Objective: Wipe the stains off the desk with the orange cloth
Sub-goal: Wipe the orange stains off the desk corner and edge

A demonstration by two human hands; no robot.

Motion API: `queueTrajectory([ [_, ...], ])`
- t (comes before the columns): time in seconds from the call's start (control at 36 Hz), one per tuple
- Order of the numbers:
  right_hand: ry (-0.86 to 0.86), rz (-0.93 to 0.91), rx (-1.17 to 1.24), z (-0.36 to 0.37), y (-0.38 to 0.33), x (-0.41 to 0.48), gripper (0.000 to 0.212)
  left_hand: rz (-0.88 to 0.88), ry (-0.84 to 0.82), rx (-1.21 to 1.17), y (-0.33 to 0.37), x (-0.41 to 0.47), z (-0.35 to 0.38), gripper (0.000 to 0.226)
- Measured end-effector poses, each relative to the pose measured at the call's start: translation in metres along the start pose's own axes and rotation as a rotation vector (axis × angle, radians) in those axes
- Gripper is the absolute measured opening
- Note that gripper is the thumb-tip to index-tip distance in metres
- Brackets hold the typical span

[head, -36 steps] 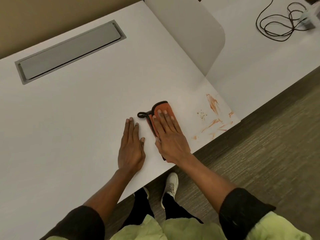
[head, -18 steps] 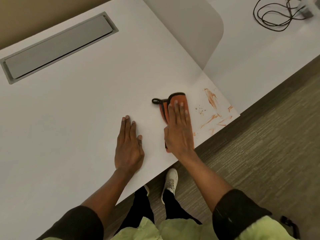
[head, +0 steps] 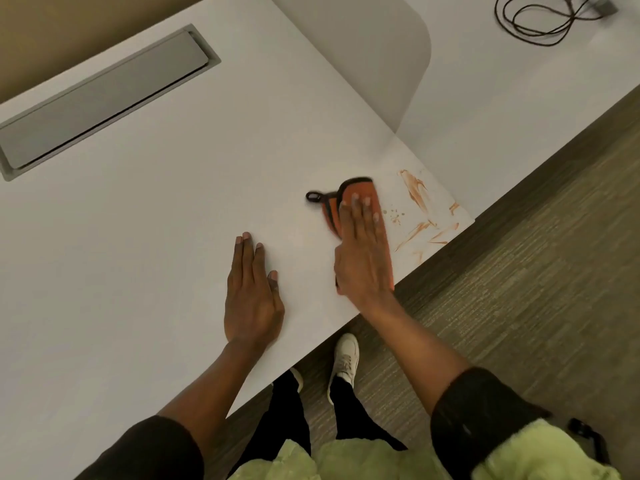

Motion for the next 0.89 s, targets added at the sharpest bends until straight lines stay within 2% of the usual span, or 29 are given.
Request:
queueTrajectory([
  [0.08, 0.047, 0.116, -0.007, -0.011, 0.010, 0.014, 0.077, -0.004, 0.008, 0.006, 0.000, 0.000, 0.000, 0.061],
  [0.19, 0.062, 0.169, 0.101, 0.003, -0.011, -0.021, 0.083, -0.009, 0.000, 0.003, 0.000, 0.000, 0.000, 0.061],
  [0.31, -0.002, 0.057, 0.121, 0.030, -0.046, -0.062, 0.092, -0.012, 0.006, 0.005, 0.001, 0.000, -0.001, 0.061],
  [0.44, -0.037, -0.036, 0.075, 0.020, -0.033, -0.019, 0.079, -0.013, -0.009, 0.019, 0.002, 0.000, 0.000, 0.062],
  [0.56, 0.018, 0.128, 0.026, -0.007, 0.004, 0.019, 0.077, -0.016, -0.015, 0.037, 0.002, 0.001, -0.001, 0.061],
  [0.69, 0.082, 0.288, 0.084, -0.012, 0.016, -0.013, 0.081, -0.027, -0.022, 0.031, 0.001, 0.000, -0.001, 0.061],
  [0.81, 0.026, 0.142, 0.098, 0.009, -0.015, -0.043, 0.076, -0.024, -0.015, 0.026, 0.001, 0.001, 0.000, 0.061],
  [0.89, -0.009, 0.026, 0.072, 0.006, -0.014, -0.024, 0.074, -0.018, -0.007, 0.030, 0.002, 0.001, -0.001, 0.061],
])
Point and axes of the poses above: each hand's wrist, its own x-axis towards the middle knuckle, its own z-axis out of the palm, y = z × x, the point moved 8 cm from there along x, towards the middle knuckle, and after that the axes turned 8 degrees about -y, right-handed, at the moved point
